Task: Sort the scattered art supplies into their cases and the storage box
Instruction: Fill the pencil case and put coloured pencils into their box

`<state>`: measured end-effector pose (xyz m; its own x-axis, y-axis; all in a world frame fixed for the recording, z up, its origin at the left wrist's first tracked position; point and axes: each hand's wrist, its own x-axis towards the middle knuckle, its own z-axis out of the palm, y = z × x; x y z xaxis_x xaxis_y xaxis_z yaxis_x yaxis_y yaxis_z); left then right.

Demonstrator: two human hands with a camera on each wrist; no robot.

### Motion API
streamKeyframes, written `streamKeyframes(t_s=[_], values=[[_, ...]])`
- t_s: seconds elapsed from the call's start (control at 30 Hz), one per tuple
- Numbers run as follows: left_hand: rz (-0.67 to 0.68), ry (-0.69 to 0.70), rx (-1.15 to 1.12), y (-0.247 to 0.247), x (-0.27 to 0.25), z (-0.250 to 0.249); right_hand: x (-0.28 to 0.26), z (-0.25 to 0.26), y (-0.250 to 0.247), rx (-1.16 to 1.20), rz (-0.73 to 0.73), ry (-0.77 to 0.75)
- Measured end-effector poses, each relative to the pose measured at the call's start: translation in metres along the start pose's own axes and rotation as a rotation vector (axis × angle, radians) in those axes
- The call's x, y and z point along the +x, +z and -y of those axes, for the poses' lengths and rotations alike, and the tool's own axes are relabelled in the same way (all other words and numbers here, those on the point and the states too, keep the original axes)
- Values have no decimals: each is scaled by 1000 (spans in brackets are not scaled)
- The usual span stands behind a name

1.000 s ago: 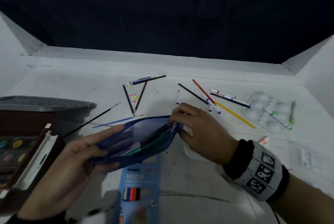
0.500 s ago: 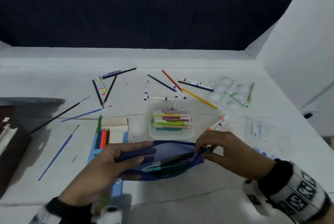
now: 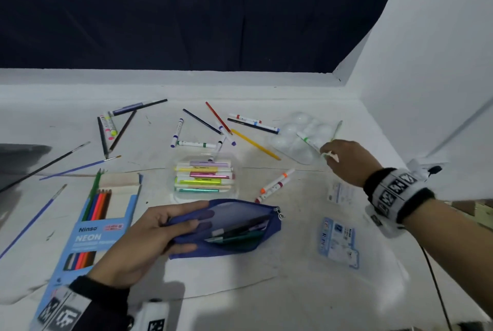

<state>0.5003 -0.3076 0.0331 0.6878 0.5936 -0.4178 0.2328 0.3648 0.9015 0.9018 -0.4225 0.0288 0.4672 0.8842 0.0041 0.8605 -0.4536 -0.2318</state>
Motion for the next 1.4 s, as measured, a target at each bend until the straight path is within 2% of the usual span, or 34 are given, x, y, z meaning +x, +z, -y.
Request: streamKeyframes(t_s=[0.1,0.2,0.37,0.6,0.7,0.8,0.9,1.07,1.17,1.27,1.37,1.4], values=[[-18,-8,-19,13,4,1,31,-20,3,-132,131,114],[-45,-15,-27,21,7,3,52,-30,5,-262,215,124],[-86,-29,-25,28,9,4,73,-39,11,-458,178,41],[-109,-53,-7,33,5,1,70,-34,10,-542,145,-94],[-122,-65,-18,30,2,2,56,-14,-1,-451,41,-172],[-133,-80,-37,26,-3,6,30,25,-16,-203,-77,-251],[-131,-85,-74,21,-9,9,-2,76,-27,43,-148,-417],[-86,-66,-94,14,-25,6,-64,158,-38,505,-5,-649],[-76,-68,-75,7,-34,6,-88,196,-38,685,87,-804],[-103,-61,-51,-2,-44,10,-91,217,-14,589,245,-892],[-113,-44,-36,-12,-53,11,-82,216,24,289,287,-925],[-118,-37,-30,-16,-56,11,-80,213,33,254,304,-917]])
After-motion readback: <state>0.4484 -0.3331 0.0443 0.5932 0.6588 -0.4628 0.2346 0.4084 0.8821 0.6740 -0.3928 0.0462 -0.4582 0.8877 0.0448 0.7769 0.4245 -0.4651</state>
